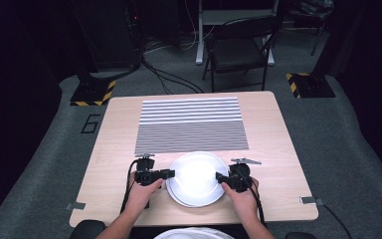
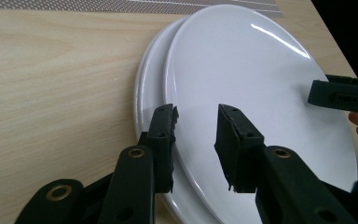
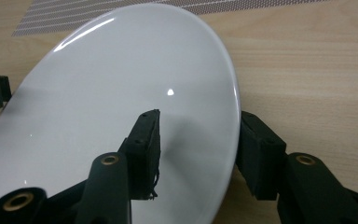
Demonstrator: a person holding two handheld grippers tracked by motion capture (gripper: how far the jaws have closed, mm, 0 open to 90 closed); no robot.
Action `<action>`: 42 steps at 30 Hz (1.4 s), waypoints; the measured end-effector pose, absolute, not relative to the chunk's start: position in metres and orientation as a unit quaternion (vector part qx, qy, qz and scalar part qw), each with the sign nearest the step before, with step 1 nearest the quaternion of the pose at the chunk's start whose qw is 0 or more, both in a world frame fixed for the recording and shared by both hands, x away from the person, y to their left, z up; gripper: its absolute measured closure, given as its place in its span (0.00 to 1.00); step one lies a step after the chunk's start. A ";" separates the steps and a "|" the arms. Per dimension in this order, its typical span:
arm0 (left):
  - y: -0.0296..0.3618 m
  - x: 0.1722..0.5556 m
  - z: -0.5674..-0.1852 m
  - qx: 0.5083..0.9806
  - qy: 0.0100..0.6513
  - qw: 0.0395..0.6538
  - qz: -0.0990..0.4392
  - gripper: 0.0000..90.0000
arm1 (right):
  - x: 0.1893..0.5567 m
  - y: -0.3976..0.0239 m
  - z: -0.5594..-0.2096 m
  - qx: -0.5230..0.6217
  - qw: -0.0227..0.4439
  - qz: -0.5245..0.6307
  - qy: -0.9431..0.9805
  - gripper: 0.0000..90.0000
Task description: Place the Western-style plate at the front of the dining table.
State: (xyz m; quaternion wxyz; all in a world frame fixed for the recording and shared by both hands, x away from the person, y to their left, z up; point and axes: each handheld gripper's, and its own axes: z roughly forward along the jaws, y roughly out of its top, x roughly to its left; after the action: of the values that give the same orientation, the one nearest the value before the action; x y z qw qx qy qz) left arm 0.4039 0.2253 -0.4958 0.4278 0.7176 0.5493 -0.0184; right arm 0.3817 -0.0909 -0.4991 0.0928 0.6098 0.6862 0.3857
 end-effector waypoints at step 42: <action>0.195 0.407 -0.508 0.733 0.534 0.419 -0.038 0.74 | 0.376 -0.123 -0.469 0.606 0.139 0.349 0.702 0.61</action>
State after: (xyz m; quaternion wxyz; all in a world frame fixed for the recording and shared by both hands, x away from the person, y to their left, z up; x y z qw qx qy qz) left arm 0.4073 0.1950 -0.5079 0.4191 0.7331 0.5342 -0.0384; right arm 0.3765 -0.1235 -0.4694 0.1390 0.6057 0.7016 0.3486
